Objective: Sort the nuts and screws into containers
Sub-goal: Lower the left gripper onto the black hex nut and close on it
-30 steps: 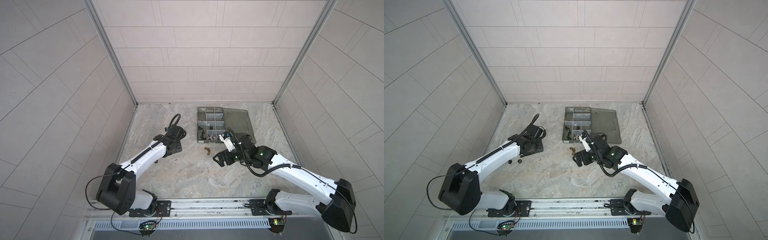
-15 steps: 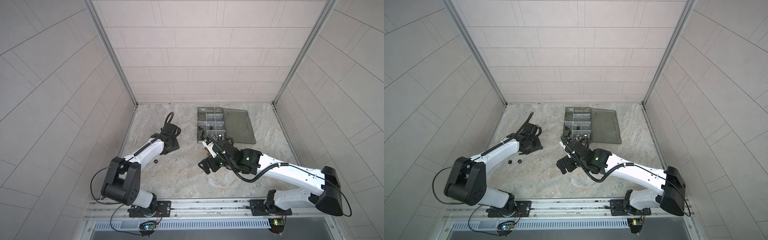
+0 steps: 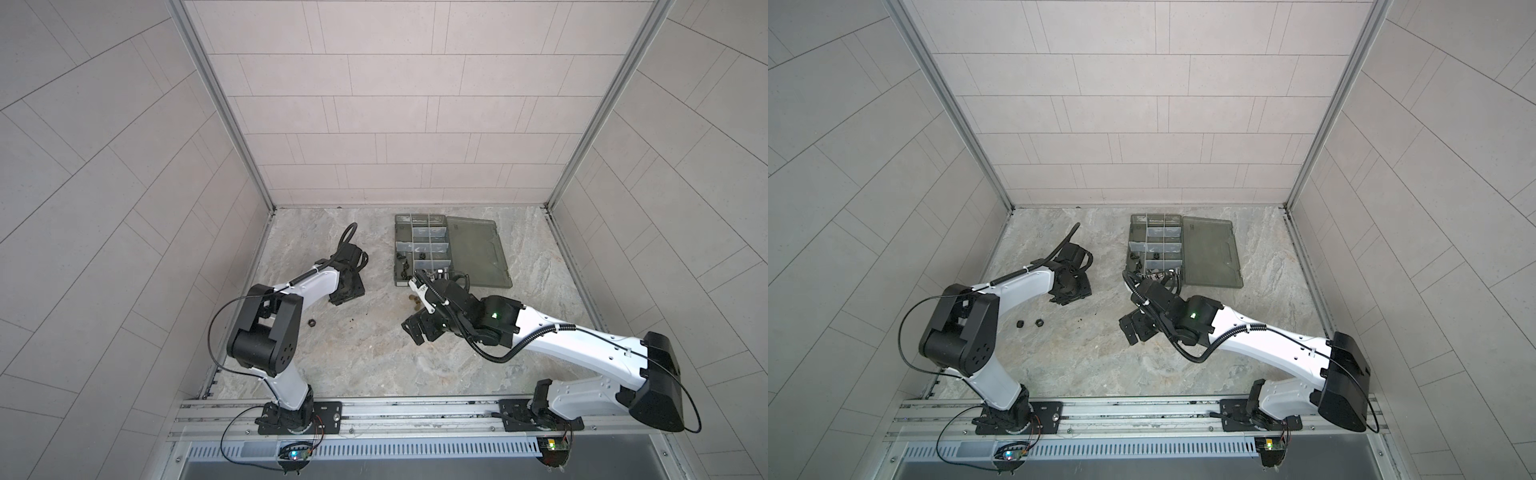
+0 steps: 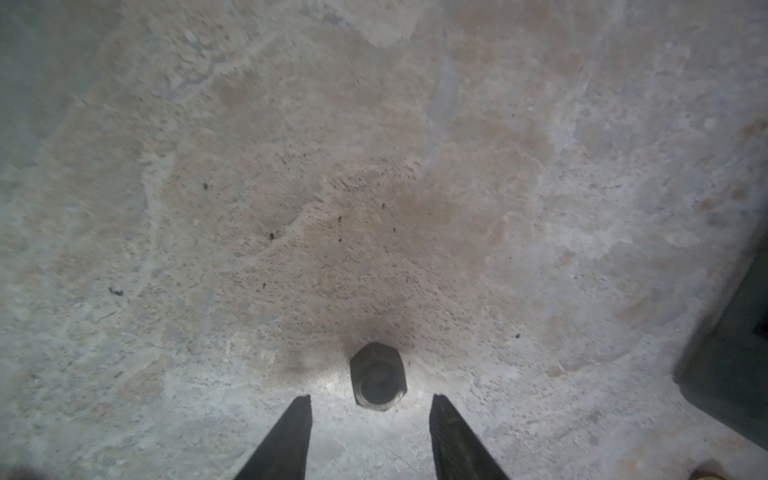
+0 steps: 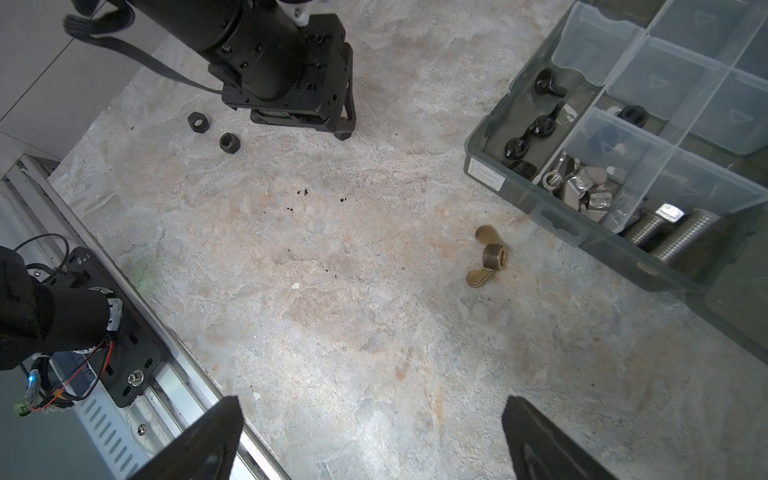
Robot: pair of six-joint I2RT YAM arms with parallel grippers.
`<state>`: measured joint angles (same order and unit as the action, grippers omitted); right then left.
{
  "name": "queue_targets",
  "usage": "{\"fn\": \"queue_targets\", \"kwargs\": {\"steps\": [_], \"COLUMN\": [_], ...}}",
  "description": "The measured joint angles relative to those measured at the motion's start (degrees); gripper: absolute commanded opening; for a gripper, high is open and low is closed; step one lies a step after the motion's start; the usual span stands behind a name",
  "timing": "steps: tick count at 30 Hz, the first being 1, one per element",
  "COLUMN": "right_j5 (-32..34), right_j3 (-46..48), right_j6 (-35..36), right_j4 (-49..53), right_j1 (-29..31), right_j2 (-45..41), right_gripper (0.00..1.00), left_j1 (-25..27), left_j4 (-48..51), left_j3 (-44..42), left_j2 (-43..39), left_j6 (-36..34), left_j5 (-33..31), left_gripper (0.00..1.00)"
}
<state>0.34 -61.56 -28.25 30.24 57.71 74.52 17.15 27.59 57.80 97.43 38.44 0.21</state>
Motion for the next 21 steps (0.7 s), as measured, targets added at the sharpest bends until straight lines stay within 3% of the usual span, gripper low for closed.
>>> {"fn": "queue_targets", "kwargs": {"steps": [21], "right_j5": [-3.9], "right_j3": [1.1], "right_j6": [1.9], "right_j4": [0.0], "right_j1": [-7.5], "right_j2": [-1.1], "right_gripper": [0.99], "left_j1": [0.0], "left_j4": [0.2], "left_j3": [4.1], "left_j2": [5.7], "left_j6": [-0.8], "left_j5": [-0.9], "left_gripper": [0.39]}}
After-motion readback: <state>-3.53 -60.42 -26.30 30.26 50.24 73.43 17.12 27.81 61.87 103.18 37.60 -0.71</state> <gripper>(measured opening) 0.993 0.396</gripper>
